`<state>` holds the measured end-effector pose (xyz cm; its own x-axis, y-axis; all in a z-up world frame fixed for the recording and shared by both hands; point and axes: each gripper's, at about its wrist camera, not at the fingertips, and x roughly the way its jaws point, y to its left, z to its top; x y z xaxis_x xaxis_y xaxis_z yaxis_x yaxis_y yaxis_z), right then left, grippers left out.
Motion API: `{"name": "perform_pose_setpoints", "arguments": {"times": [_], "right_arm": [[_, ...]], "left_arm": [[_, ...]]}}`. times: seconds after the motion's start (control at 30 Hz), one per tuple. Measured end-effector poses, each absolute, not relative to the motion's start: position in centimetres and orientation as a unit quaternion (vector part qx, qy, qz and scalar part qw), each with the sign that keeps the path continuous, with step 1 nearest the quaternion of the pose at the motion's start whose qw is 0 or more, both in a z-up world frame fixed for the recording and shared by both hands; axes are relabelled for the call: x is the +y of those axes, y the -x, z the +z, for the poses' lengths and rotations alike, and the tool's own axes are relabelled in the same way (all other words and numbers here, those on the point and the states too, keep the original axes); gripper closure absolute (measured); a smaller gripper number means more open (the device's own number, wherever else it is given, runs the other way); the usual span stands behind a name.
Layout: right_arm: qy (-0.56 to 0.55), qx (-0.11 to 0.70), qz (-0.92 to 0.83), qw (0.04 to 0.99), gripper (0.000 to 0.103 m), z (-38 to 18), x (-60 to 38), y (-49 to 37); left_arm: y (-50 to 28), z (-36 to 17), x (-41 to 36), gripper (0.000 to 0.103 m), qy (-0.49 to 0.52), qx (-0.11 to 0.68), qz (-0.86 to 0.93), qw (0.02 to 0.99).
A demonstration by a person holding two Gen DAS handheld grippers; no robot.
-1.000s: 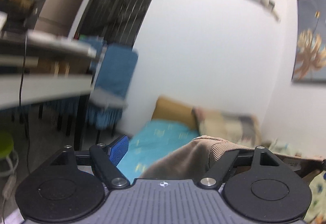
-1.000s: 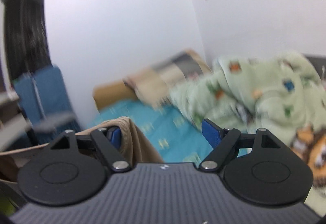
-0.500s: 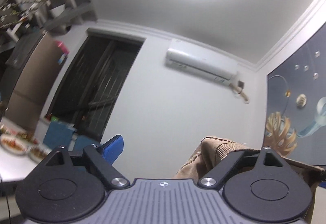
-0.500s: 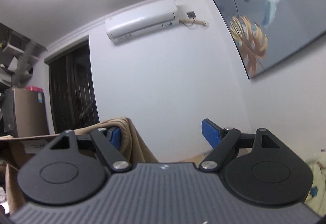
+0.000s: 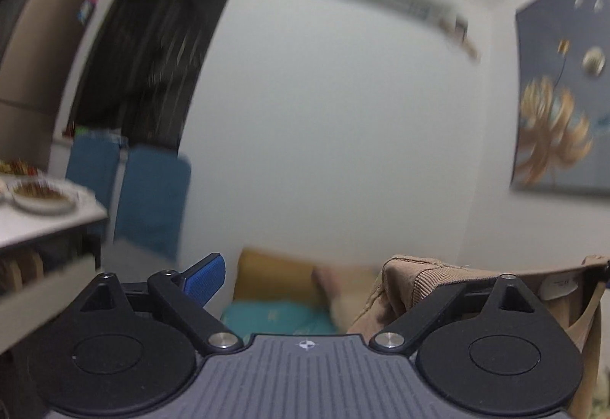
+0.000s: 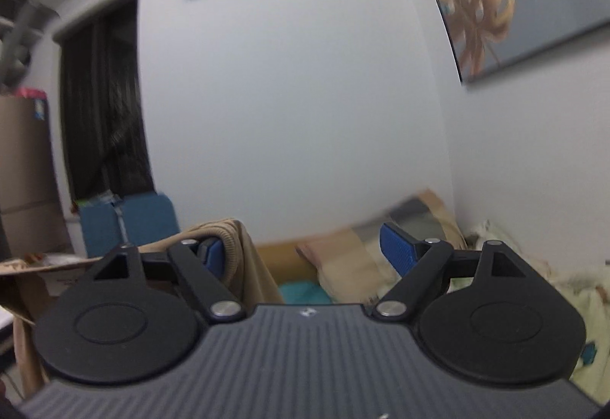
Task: Fold clothes
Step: 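Raise the T-shirt high with both grippers and shake it out, then lower the T-shirt flat onto the bed and open both grippers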
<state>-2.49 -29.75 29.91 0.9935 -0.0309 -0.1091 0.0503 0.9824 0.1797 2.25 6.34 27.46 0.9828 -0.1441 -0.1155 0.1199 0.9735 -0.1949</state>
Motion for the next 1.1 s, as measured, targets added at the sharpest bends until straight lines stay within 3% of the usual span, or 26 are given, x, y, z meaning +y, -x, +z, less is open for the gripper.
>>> {"name": "perform_pose_setpoints", "arguments": {"times": [0.23, 0.4, 0.5, 0.7, 0.8, 0.87, 1.0, 1.1], "right_arm": [[-0.025, 0.143, -0.031, 0.989, 0.021, 18.1, -28.8, -19.2], [-0.007, 0.205, -0.054, 0.977, 0.021, 6.4, -28.5, -34.0], [-0.020, 0.247, -0.060, 0.967, 0.021, -0.5, -28.8, -39.4], [-0.058, 0.346, -0.034, 0.936, 0.021, -9.9, -29.5, -45.2], [-0.082, 0.436, 0.006, 0.896, 0.021, -13.3, -29.8, -46.6], [-0.076, 0.454, 0.030, 0.887, 0.019, -13.8, -29.4, -46.7], [-0.087, 0.459, 0.080, 0.881, 0.021, -12.4, -29.0, -46.1], [-0.111, 0.464, 0.102, 0.873, 0.021, -10.8, -28.7, -44.8]], "left_arm": [[-25.1, 16.5, 6.4, 0.008, 0.064, 0.139, -0.032, 0.988], [-40.3, 4.3, 5.4, 0.008, 0.053, 0.228, 0.000, 0.972], [-46.0, -3.4, 5.7, 0.008, 0.046, 0.280, 0.016, 0.959], [-52.1, -13.4, 6.4, 0.008, 0.055, 0.372, 0.021, 0.926], [-53.6, -14.8, 6.9, 0.005, 0.049, 0.433, 0.000, 0.900], [-53.7, -15.2, 7.1, 0.005, 0.041, 0.473, -0.020, 0.880], [-53.7, -14.1, 7.1, 0.002, 0.015, 0.493, -0.038, 0.869], [-51.5, -11.2, 7.1, 0.000, -0.008, 0.461, -0.038, 0.886]]}}
